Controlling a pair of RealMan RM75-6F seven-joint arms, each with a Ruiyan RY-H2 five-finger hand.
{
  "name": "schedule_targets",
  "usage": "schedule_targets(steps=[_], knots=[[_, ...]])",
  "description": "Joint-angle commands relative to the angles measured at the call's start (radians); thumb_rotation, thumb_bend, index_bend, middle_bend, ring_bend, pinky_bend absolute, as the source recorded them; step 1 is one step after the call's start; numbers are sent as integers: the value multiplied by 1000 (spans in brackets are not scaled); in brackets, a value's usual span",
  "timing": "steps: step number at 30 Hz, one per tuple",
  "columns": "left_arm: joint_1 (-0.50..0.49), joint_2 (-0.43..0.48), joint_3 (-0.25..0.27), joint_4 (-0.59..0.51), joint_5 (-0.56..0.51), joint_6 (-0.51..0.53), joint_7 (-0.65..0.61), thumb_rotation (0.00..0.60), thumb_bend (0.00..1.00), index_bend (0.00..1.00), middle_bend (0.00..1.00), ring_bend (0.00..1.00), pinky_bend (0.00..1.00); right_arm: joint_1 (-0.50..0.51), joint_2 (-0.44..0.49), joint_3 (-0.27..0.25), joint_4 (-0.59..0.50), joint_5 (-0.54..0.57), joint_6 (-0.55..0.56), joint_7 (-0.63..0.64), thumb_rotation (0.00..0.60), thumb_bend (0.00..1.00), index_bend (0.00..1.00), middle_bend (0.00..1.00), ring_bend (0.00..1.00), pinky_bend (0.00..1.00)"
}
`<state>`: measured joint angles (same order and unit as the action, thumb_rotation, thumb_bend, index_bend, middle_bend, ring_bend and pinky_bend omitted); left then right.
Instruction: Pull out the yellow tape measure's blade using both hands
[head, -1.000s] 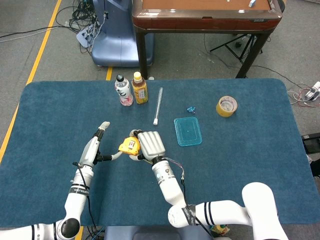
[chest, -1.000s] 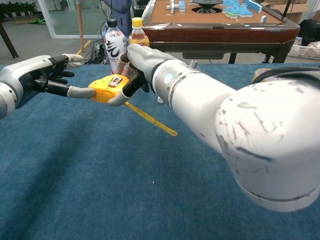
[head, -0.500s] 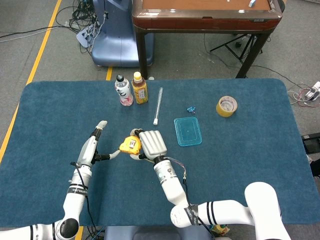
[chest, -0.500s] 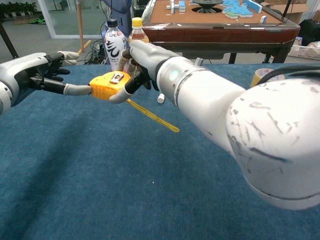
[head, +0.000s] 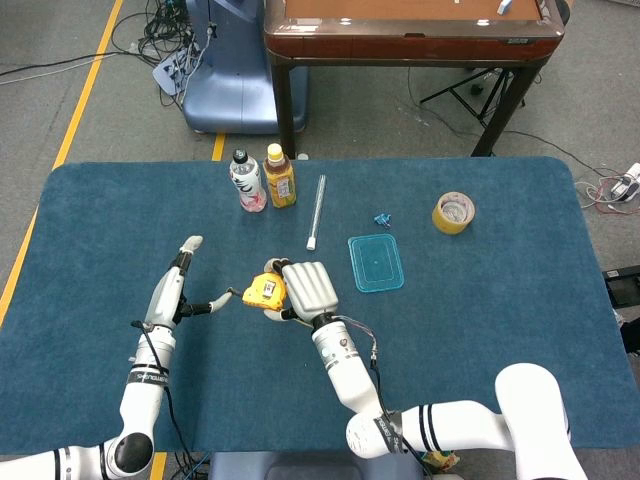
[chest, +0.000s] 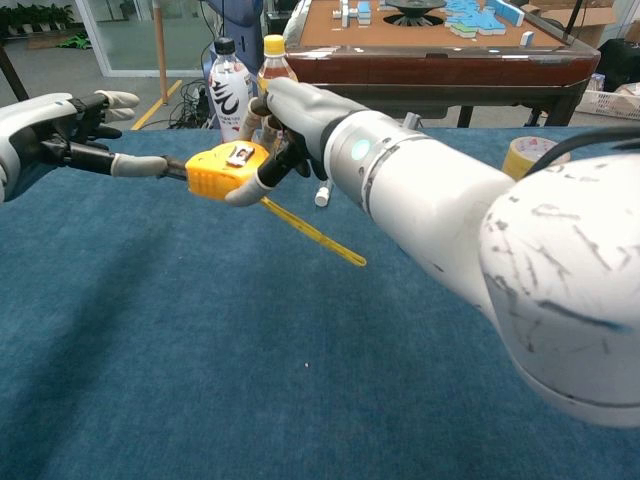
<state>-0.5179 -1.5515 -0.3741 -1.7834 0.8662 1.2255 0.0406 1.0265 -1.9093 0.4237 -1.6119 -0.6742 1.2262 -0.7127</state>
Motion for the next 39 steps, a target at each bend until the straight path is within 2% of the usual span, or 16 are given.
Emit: schedule_targets(steps=[1,17,21,26,39], knots=[[2,4,-7,4,-7,4,-1,600,173,0,0,0,0,-2,3,-2,-3,1,2,0,600,689,824,797,777,741],[11,42,-37,33,-66,-2,-8,600,174,13,0,0,0,-8,24,-7,-22,12,6,-6,600,689,829,802,782,741],[11,45,-34,34,-65,-5,-9,600,174,174,0,0,0,-6,23,-6,-21,12,7,-5,600,689,829,802,783,741],[9,47,-35,37,-63,-11,-15,600,207,311,0,0,0,-4,24,-5,-22,13,11,-6,600,689,829,802,785,741],[10,50,-34,40,-55,-19,-36,600,357,467,0,0,0,-5,28,-5,-23,16,10,0,600,689,829,803,790,741]])
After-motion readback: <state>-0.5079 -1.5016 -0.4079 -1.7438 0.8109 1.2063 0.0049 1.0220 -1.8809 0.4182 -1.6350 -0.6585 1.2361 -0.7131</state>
